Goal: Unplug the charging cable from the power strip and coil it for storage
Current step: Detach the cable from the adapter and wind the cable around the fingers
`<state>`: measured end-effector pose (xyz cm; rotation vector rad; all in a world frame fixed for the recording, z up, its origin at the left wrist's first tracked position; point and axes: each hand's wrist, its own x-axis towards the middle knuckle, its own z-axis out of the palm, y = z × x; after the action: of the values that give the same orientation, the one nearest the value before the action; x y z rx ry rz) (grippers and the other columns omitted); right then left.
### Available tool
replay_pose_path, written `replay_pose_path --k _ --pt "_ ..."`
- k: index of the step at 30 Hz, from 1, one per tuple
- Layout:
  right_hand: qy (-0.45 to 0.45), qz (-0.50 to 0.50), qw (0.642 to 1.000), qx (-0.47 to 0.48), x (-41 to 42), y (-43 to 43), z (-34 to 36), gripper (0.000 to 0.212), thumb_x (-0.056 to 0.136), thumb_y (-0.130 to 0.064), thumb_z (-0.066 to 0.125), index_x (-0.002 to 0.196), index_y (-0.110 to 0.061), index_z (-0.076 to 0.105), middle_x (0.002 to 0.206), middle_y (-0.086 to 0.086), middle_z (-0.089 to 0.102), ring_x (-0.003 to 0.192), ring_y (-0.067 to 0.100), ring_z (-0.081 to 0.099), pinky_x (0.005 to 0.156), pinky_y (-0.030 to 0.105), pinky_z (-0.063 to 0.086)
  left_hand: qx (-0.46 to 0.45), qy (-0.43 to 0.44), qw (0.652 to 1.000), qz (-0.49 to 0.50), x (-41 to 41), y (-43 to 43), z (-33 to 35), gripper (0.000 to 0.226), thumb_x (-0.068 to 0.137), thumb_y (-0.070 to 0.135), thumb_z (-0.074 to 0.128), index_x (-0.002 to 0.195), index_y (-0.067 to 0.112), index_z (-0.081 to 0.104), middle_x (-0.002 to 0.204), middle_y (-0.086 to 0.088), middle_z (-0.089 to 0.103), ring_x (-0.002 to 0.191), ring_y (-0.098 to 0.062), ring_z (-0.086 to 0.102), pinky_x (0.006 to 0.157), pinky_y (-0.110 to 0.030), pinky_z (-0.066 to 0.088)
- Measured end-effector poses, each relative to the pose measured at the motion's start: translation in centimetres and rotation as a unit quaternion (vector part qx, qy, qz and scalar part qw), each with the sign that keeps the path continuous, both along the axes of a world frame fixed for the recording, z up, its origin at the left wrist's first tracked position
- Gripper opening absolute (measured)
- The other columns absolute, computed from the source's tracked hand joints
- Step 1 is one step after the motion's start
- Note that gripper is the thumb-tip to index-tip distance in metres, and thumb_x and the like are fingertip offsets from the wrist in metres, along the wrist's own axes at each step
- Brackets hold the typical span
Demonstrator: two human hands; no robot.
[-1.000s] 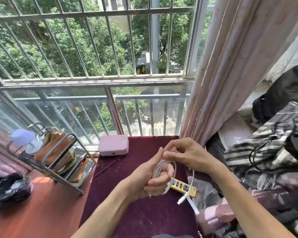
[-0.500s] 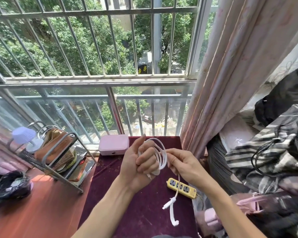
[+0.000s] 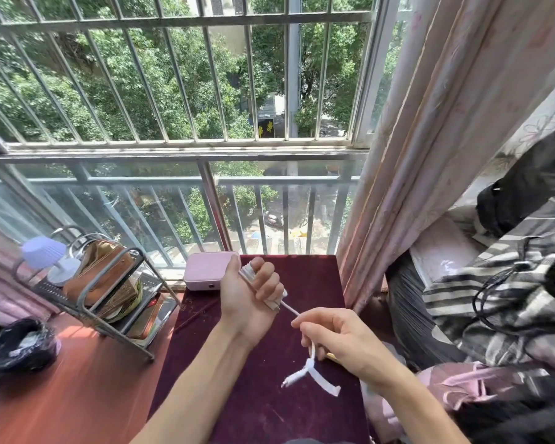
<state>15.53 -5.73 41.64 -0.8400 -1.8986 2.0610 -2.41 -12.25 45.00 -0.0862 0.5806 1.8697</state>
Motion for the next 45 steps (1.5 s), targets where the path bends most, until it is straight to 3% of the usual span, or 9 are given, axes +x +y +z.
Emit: replay_pose_path --k 6,9,14,18,21,28,34,39,45 --pt "0.075 -0.011 0.992 -0.099 -0.2 -0.2 1.4 0.025 0.092 -0.017 0.060 0.099 -0.022 0.084 0.087 0.009 0.078 0.073 0.015 0.073 0.064 0.020 0.054 -0.060 0.086 0.995 0.004 0.5 0.3 -0.2 0.052 0.104 0.055 0.026 0.073 0.018 0.044 0.052 0.004 0.032 0.039 -0.010 0.026 0.042 -0.024 0.028" --pt "0.064 -0.019 0.998 0.007 -0.4 -0.4 1.6 0.017 0.095 -0.025 0.067 0.104 -0.028 0.082 0.087 0.005 0.080 0.075 0.011 0.074 0.067 0.018 0.053 -0.087 0.122 0.989 -0.003 1.0 0.4 -0.4 0.047 0.106 0.051 0.033 0.076 0.016 0.046 0.054 0.003 0.037 0.041 -0.010 0.028 0.048 -0.026 0.025" --pt "0.077 -0.095 0.981 0.151 -1.2 -1.1 1.5 0.009 0.100 -0.028 0.074 0.103 -0.029 0.083 0.073 -0.007 0.074 0.062 0.000 0.062 0.060 0.014 0.046 -0.094 0.157 0.983 0.010 2.4 0.8 -0.4 0.040 0.107 0.040 0.040 0.080 0.013 0.052 0.056 0.000 0.040 0.045 -0.011 0.036 0.042 -0.022 0.037" --pt "0.096 -0.129 0.958 0.239 -1.4 -1.1 2.0 0.009 0.096 -0.038 0.075 0.101 -0.036 0.082 0.086 -0.002 0.068 0.064 0.005 0.057 0.059 0.028 0.047 -0.109 0.162 0.981 0.016 2.4 0.9 -0.3 0.038 0.106 0.039 0.042 0.084 0.012 0.058 0.059 0.000 0.049 0.048 -0.012 0.046 0.046 -0.024 0.044" --pt "0.114 -0.105 0.940 0.303 -1.6 -1.1 2.5 0.013 0.095 -0.027 0.079 0.103 -0.036 0.081 0.090 -0.007 0.063 0.066 0.004 0.056 0.062 0.015 0.044 -0.091 0.153 0.984 0.007 2.3 0.9 -0.1 0.038 0.107 0.036 0.040 0.084 0.011 0.056 0.061 -0.003 0.049 0.052 -0.014 0.047 0.052 -0.025 0.042" --pt "0.126 -0.123 0.922 0.346 -2.8 -1.0 2.6 0.019 0.095 -0.009 0.078 0.109 -0.021 0.081 0.097 -0.014 0.067 0.075 0.002 0.064 0.068 0.009 0.045 -0.067 0.138 0.988 -0.002 3.0 0.8 0.0 0.039 0.099 0.043 0.049 0.093 0.008 0.064 0.081 -0.007 0.066 0.070 -0.017 0.064 0.067 -0.030 0.057" --pt "0.116 -0.200 0.904 0.360 -3.4 -0.8 2.2 0.017 0.096 -0.024 0.075 0.112 -0.022 0.082 0.098 -0.014 0.068 0.083 0.007 0.070 0.070 0.012 0.051 -0.046 0.131 0.990 -0.024 3.6 0.4 0.1 0.049 0.107 0.038 0.033 0.118 0.009 0.071 0.107 -0.013 0.073 0.097 -0.025 0.071 0.081 -0.041 0.061" --pt "0.097 -0.196 0.872 0.438 -3.2 -1.3 2.2 0.028 0.102 -0.024 0.068 0.126 -0.016 0.079 0.105 -0.006 0.075 0.096 0.009 0.074 0.078 0.033 0.062 -0.047 0.122 0.991 0.008 4.3 0.8 0.7 0.050 0.106 0.042 0.035 0.129 0.008 0.065 0.116 -0.016 0.071 0.113 -0.026 0.065 0.100 -0.037 0.052" --pt "0.035 -0.154 0.844 0.513 -3.0 -2.3 3.4 0.043 0.104 -0.028 0.057 0.145 -0.018 0.066 0.117 -0.004 0.073 0.101 0.017 0.072 0.078 0.039 0.063 -0.080 0.172 0.980 0.058 5.3 1.5 1.1 0.051 0.108 0.042 0.028 0.133 0.012 0.062 0.129 -0.017 0.070 0.126 -0.028 0.064 0.105 -0.037 0.046"
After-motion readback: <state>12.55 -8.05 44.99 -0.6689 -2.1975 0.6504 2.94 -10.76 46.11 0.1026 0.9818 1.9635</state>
